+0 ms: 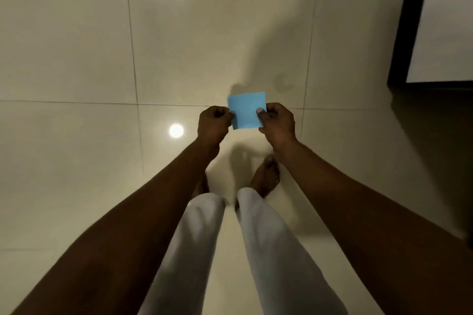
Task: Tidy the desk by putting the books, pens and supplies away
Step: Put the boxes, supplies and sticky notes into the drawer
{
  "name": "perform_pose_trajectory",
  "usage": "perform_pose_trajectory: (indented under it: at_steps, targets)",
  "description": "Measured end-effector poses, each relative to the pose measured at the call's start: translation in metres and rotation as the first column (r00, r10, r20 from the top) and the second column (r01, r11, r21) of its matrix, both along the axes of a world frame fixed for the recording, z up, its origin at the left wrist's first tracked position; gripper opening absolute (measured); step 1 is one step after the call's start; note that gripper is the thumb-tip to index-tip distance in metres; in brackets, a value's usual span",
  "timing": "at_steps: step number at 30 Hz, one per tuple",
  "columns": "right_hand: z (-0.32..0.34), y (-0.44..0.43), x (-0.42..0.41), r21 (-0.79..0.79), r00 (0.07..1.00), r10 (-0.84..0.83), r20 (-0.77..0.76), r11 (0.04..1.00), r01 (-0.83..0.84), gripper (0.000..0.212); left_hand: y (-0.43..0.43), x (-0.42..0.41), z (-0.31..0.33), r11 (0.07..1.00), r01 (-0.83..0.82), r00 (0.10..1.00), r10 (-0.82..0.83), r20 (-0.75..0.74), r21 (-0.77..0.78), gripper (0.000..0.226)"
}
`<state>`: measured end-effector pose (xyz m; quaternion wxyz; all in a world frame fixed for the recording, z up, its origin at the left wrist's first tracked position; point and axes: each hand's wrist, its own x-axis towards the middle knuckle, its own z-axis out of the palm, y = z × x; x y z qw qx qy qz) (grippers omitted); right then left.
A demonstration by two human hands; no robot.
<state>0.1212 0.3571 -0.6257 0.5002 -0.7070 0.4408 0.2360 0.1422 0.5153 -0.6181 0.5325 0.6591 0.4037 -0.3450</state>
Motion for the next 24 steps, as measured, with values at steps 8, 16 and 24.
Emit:
perform_pose_trajectory:
  at_steps: [8, 16, 24]
  targets:
    - [0.268, 0.012, -0.021, 0.064, 0.985, -0.089, 0.150, 0.995, 0.081, 0.016, 0.034, 0.015, 0.270, 0.973, 0.232, 0.943, -0.222, 0.248, -0.011, 0.024]
    - [0.497, -0.013, -0.075, 0.011, 0.904, -0.202, 0.377, 0.977, 0.214, 0.029, -0.004, 0.013, 0.495, 0.868, 0.494, 0.732, -0.392, 0.557, -0.038, 0.027]
    - [0.606, -0.060, -0.162, -0.025, 0.744, -0.388, 0.544, 0.879, 0.476, 0.032, -0.091, -0.026, 0.616, 0.653, 0.751, 0.524, -0.494, 0.694, -0.102, 0.022]
